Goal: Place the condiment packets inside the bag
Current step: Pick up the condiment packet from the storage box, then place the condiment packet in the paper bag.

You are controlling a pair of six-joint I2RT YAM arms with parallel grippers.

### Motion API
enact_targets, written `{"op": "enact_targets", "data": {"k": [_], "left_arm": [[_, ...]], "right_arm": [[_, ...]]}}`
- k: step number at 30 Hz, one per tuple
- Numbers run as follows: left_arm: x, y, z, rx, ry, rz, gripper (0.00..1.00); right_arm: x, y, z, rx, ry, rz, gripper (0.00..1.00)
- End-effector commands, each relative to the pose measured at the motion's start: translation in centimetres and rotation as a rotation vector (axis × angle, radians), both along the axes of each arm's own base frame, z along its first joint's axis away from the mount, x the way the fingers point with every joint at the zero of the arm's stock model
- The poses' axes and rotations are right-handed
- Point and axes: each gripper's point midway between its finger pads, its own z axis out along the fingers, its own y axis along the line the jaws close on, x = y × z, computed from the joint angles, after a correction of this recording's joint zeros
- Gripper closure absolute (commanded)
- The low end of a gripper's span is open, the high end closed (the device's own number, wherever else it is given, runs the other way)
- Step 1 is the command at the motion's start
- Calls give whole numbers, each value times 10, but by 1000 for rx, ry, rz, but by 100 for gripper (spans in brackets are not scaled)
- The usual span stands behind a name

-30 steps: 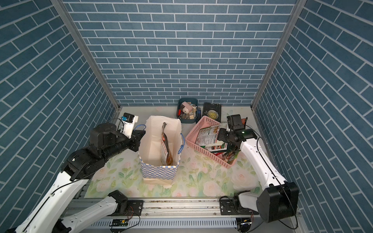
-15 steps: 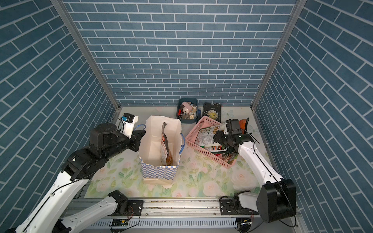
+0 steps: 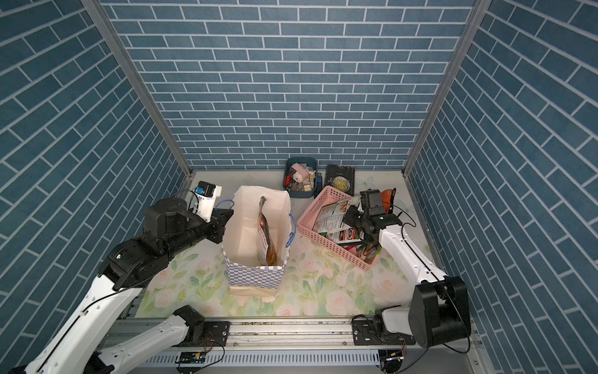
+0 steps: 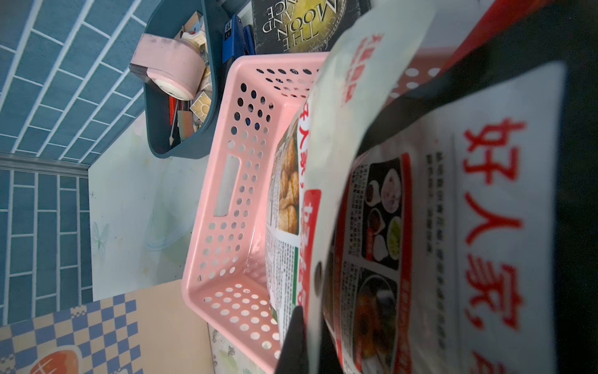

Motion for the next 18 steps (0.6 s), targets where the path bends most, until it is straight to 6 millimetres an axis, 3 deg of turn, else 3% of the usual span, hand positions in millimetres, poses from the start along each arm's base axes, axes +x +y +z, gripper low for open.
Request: {"op": "enact_targets", "data": {"k": [1, 5, 11, 14, 18], "left_arm": [[2, 0, 6, -23, -19, 6, 100], [3, 0, 6, -23, -19, 10, 100], [4, 1, 6, -26, -24, 20, 100], [5, 1, 7, -33, -26, 22, 100], [6, 0, 9, -40, -33, 24, 100]], "right_arm": [[15, 4, 77, 23, -213, 24, 100], [8, 33, 149, 78, -365, 158, 100], [-25, 88, 255, 175, -584, 384, 100], [-48, 120, 298, 257, -674, 529, 100], [-79, 158, 338, 372, -760, 693, 100]]}}
